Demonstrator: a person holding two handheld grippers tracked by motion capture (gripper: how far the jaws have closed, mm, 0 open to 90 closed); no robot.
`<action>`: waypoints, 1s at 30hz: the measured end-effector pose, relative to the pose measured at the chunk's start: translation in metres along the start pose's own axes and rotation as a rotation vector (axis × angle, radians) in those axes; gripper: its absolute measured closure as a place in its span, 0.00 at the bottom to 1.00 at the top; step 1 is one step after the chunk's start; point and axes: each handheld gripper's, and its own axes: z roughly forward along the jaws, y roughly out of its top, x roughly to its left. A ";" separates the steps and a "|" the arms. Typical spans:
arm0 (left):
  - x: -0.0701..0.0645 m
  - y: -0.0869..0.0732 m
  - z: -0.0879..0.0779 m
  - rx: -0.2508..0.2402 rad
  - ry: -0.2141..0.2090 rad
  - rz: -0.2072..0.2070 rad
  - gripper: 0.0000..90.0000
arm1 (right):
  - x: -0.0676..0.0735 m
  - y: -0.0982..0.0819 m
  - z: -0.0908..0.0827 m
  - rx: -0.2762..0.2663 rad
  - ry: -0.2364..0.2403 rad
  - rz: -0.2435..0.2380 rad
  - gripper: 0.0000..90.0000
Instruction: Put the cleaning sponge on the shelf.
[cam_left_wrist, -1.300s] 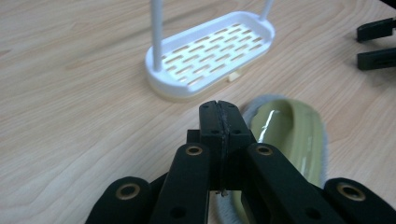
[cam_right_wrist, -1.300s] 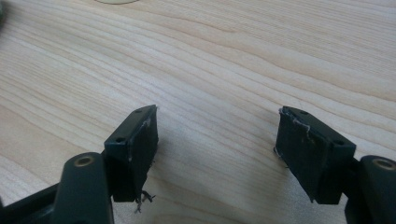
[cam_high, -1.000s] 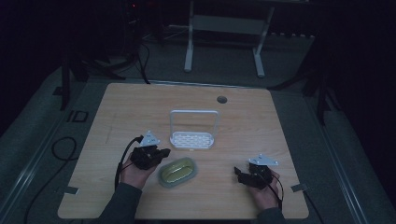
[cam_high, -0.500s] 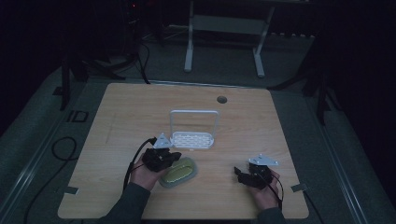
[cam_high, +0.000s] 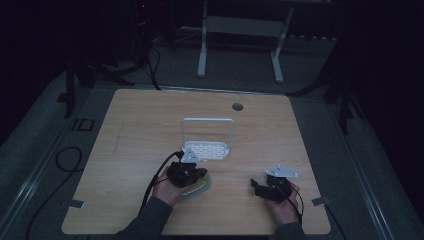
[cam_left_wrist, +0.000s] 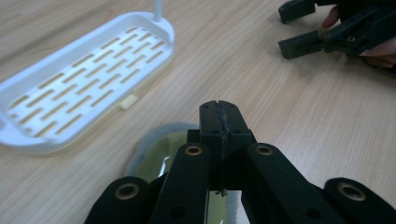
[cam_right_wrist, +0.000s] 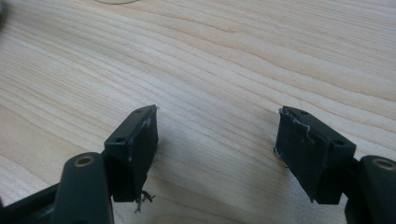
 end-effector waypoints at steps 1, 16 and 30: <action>-0.001 0.000 0.002 0.003 -0.005 -0.001 1.00 | 0.000 0.000 0.000 0.000 0.000 0.000 0.32; 0.000 -0.006 0.015 0.063 -0.016 -0.022 1.00 | 0.000 0.000 0.000 0.001 0.001 -0.002 0.32; 0.009 -0.016 0.002 0.053 0.017 -0.064 1.00 | 0.000 0.000 0.000 0.001 0.001 -0.002 0.32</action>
